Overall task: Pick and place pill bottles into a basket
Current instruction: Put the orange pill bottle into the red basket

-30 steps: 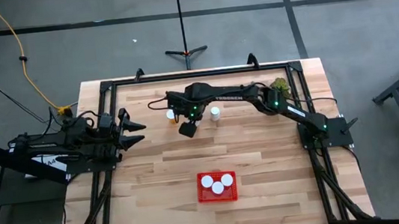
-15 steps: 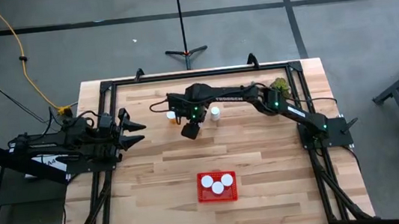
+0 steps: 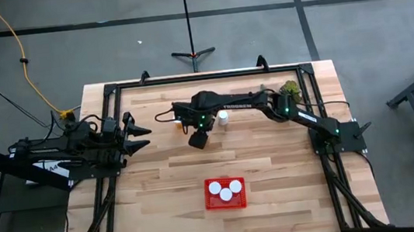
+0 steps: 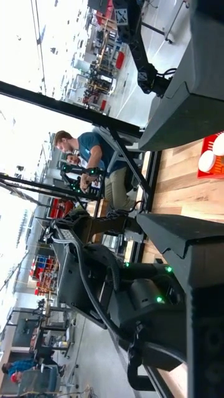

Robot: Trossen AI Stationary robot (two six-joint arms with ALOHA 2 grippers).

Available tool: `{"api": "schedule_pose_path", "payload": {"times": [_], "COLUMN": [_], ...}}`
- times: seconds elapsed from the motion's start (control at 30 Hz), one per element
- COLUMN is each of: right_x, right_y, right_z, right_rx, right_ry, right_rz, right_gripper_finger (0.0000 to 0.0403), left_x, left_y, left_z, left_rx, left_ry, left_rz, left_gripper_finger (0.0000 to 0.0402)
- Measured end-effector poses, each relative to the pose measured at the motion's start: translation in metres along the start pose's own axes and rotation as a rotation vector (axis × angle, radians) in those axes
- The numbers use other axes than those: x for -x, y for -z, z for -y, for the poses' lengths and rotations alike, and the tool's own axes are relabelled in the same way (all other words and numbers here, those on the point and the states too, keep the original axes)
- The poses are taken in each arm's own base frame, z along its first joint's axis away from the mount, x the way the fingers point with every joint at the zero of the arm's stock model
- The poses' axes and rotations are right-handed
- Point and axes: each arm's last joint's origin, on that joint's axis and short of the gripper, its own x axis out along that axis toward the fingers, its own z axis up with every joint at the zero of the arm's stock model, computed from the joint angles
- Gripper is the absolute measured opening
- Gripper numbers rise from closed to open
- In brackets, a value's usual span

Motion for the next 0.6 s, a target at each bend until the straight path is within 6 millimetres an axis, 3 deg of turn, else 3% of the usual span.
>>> {"api": "schedule_pose_path", "payload": {"times": [0.2,0.37,0.6], "right_x": [0.001,0.008,0.013], "right_y": [0.003,0.008,0.019], "right_z": [-0.009,-0.019,-0.038], "right_rx": [0.013,0.014,0.042], "right_ry": [0.010,0.020,0.038], "right_rz": [0.006,0.004,-0.019], "right_gripper_finger": [0.0212,0.0189,0.0194], "left_x": [0.000,0.000,0.000], "left_y": [0.000,0.000,0.000], "left_z": [0.000,0.000,0.000], "left_rx": [0.000,0.000,0.000], "left_ry": [0.000,0.000,0.000], "left_rz": [0.000,0.000,0.003], "left_gripper_finger": [0.0211,0.0211,0.0211]}}
